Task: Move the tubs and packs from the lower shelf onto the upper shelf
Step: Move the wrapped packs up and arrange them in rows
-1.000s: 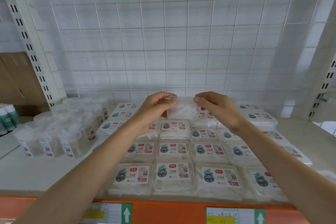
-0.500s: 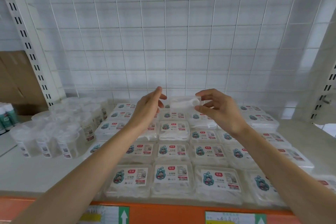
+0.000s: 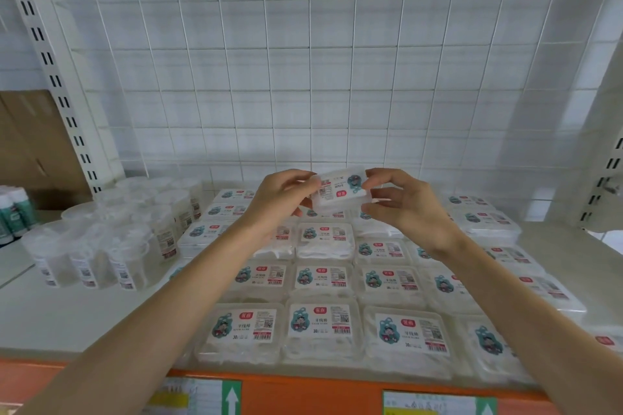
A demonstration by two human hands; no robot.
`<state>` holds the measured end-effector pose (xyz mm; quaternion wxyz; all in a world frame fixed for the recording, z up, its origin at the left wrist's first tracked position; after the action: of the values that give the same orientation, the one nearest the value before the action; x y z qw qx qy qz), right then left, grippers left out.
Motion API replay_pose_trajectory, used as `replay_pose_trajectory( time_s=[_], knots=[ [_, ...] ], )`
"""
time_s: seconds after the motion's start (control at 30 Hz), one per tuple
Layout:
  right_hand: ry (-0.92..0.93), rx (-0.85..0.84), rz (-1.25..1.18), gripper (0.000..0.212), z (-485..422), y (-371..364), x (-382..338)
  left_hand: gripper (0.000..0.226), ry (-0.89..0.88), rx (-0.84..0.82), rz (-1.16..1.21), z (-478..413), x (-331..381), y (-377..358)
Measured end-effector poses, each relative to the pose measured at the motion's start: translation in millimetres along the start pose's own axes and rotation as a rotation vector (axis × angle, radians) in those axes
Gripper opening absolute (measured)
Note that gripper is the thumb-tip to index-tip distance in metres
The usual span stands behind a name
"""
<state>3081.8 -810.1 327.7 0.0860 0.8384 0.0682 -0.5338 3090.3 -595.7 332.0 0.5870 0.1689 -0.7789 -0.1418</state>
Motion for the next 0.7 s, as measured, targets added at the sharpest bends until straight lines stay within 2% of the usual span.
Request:
replay_pose_trajectory(
  time_s=[0.17, 0.33, 0.43, 0.53, 0.7],
  knots=[
    [-0.035, 0.101, -0.016, 0.04, -0.7, 1.9, 1.1, 0.02, -0.05, -0.008, 0.024, 2.7, 5.2, -1.3],
    [-0.1, -0.008, 0.048, 0.039, -0.5, -4.0, 6.0, 0.024, -0.082, -0.033, -0.002, 4.8, 8.3, -3.4],
    [-0.108, 0.026, -0.024, 0.035, -2.0, -1.5, 6.4, 0.023, -0.063, -0.027, 0.014, 5.0, 9.5, -3.4],
    [-0.127, 0.088, -0.117, 0.032, -2.9, 2.6, 6.2, 0.029, -0.021, -0.107, 0.051, 4.7, 10.0, -6.2],
    [-0.175, 0.032, -0.17, 0.046, -2.1, -3.0, 8.8, 0.042, -0.062, -0.256, -0.073, 9.6, 9.7, -13.4]
  ],
)
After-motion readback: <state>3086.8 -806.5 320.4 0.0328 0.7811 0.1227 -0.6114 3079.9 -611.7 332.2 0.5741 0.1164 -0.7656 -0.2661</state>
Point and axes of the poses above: each hand's wrist, its own z-axis away from the middle knuckle, its own y-axis out of the back of the hand, x = y × z, the point moved 3 cm from there along -z, towards the middle knuckle, and after that the axes turned 10 degrees about -z, right-handed, at the moved point
